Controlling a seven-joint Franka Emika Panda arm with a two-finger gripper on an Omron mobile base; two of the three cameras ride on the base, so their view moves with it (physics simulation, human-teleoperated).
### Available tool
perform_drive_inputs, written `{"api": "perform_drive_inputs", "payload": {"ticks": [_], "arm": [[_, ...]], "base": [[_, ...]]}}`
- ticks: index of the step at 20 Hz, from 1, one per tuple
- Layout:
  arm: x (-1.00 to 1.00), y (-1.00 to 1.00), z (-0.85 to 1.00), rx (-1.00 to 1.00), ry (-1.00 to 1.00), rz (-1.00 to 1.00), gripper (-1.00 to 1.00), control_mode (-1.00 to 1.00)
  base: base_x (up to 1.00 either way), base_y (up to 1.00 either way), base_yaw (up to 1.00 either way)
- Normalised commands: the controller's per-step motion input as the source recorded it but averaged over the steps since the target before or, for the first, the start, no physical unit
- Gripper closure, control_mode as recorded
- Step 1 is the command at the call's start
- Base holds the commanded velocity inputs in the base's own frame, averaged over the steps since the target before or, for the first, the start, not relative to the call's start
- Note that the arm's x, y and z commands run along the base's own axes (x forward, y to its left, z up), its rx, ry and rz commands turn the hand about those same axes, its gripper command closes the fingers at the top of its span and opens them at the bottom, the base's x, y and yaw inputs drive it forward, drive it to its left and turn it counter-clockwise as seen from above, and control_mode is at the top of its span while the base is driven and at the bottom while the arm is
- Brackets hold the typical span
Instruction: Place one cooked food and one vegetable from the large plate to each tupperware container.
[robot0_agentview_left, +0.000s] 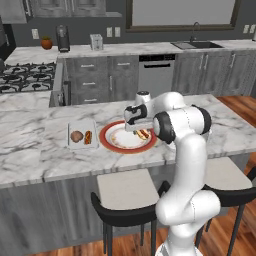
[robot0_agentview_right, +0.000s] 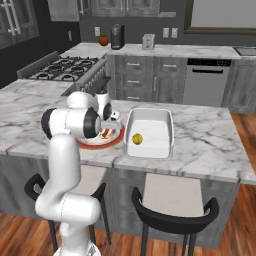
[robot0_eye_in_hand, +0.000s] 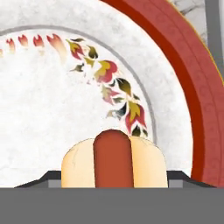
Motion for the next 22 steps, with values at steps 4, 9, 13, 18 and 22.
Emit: {"api": "perform_drive_inputs", "payload": {"ticks": [4, 9, 13, 18, 22], "arm": [[-0.63, 0.00, 1.00, -0.04, 0.00, 0.00, 1.00, -1.00], [-0.62, -0.21, 1.00, -0.10, -0.07, 0.00, 1.00, -1.00], [-0.03, -0.46, 0.97, -0.05, 0.00, 0.00, 1.00, -1.00], [0.00, -0.94, 0.33, 0.00, 0.00, 0.04, 1.00, -1.00], [0.00, -0.90, -0.06, 0.00, -0.05, 0.10, 1.00, -1.00]], "base": [[0.00, 0.00, 0.00], [0.00, 0.00, 0.00], [0.00, 0.00, 0.00], [0.00, 0.00, 0.00], [0.00, 0.00, 0.00]]}}
